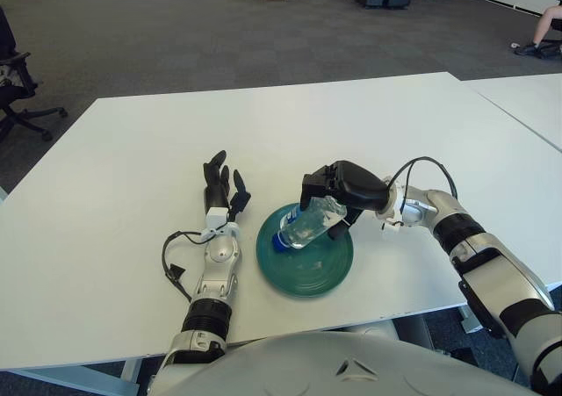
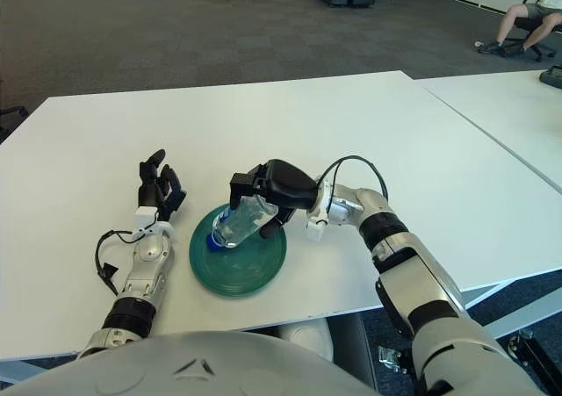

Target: Put the bottle into the plate.

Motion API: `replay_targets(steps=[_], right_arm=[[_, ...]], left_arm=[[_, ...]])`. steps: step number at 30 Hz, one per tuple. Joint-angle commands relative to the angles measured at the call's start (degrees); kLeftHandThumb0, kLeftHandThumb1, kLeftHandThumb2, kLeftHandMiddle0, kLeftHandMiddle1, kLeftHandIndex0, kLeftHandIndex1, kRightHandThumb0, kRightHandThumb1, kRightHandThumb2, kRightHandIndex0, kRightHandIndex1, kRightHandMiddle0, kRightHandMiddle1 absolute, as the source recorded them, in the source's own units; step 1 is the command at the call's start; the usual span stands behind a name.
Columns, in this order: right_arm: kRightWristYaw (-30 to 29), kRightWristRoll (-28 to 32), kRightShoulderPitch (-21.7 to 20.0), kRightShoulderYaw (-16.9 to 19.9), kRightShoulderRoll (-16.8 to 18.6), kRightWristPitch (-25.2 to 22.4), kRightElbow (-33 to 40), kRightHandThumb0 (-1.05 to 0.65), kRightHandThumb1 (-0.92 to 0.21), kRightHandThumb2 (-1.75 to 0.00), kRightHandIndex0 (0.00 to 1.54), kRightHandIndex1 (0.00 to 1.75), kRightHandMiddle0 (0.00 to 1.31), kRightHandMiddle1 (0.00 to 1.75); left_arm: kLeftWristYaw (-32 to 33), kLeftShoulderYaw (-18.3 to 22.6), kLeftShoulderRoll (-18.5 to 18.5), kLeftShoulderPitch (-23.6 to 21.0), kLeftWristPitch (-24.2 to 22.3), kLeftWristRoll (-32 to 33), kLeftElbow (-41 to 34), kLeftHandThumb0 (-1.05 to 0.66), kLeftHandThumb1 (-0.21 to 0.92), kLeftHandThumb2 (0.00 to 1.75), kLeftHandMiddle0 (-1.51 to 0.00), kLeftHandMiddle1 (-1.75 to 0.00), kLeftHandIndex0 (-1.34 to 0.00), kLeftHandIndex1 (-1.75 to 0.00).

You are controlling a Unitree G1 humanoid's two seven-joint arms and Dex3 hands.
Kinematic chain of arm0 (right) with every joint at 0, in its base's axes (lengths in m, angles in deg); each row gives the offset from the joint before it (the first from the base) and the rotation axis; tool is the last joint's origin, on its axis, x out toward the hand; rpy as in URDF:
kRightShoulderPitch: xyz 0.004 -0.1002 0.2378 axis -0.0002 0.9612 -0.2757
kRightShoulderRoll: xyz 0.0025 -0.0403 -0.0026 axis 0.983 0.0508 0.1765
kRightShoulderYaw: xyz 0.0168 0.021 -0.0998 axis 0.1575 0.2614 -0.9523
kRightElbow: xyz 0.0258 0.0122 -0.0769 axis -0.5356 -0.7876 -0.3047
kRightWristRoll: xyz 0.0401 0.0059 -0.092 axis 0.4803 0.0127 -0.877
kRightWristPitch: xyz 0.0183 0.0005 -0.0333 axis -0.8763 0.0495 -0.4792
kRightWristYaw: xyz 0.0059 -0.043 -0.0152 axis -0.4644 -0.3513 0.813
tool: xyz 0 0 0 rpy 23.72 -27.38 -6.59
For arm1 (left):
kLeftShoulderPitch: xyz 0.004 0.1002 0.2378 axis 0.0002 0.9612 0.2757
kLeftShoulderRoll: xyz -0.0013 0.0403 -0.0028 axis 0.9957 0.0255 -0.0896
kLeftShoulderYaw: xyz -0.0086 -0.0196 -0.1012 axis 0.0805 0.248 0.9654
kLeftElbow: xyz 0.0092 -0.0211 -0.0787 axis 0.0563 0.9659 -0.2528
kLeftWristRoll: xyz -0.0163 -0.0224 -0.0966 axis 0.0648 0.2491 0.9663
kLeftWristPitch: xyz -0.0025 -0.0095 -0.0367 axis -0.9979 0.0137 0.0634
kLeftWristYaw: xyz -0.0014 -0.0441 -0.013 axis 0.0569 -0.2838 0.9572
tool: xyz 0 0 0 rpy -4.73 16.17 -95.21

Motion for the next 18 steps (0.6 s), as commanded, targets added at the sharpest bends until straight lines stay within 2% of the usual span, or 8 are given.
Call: replay_targets(steps=[1,9,11,12,13,14,17,18], right_arm=[[-1.45,-2.48,-0.47,-0.69,-1.15,-0.14,1.06,-0.43,-0.51,-1.07,1.02,1.75,0.47,1.75],[-3.41,-5.57,-1.15,-2.09,-2.3,-2.6,3.24,-0.4,-0.63,-0.92,0.76,1.75,0.39,1.75],[-2.65,-5.73,-1.14,-2.3,-2.99,-3.54,4.14,-0.39,-0.71,-0.81,0.54,1.75,0.33,1.75],[-2.19,-5.65,-1.06,-2.37,-3.35,-3.98,4.59,-0.53,-0.79,-0.76,0.4,1.68,0.24,1.72],[-1.2,-5.38,-0.68,-2.38,-3.95,-4.76,5.35,-0.58,-0.81,-0.74,0.34,1.66,0.21,1.71],[-0.13,-5.17,-0.29,-2.47,-4.51,-5.62,6.04,-0.63,-0.84,-0.72,0.27,1.54,0.17,1.62],[2.71,-4.51,0.34,-2.94,-5.48,-7.69,7.46,-0.79,-0.9,-0.68,0.08,0.76,0.04,1.0],[3.36,-4.22,0.44,-3.05,-5.65,-8.11,7.8,-0.82,-0.91,-0.68,0.05,0.57,0.03,0.84]], left_arm=[[0.45,0.13,0.03,-0.95,-0.41,-0.53,-0.49,-0.79,0.92,0.84,-0.36,0.0,0.0,-0.84],[0.4,0.04,-0.09,-0.76,-0.72,-0.58,-0.79,-0.8,0.92,0.85,-0.37,0.0,0.0,-0.84],[0.43,0.03,-0.12,-0.77,-0.91,-0.6,-0.84,-0.8,0.92,0.85,-0.37,0.0,0.0,-0.84],[0.45,0.03,-0.13,-0.78,-0.99,-0.61,-0.86,-0.8,0.92,0.85,-0.37,0.0,0.0,-0.84],[0.44,0.05,-0.17,-0.81,-1.09,-0.56,-0.86,-0.8,0.92,0.85,-0.37,0.0,0.0,-0.84],[0.4,0.08,-0.21,-0.84,-1.16,-0.46,-0.86,-0.81,0.92,0.85,-0.37,0.0,0.0,-0.84],[0.3,0.15,-0.3,-0.9,-1.2,-0.25,-0.81,-0.81,0.92,0.85,-0.37,0.0,0.0,-0.84],[0.3,0.16,-0.32,-0.91,-1.21,-0.24,-0.81,-0.81,0.92,0.85,-0.37,-0.01,0.0,-0.84]])
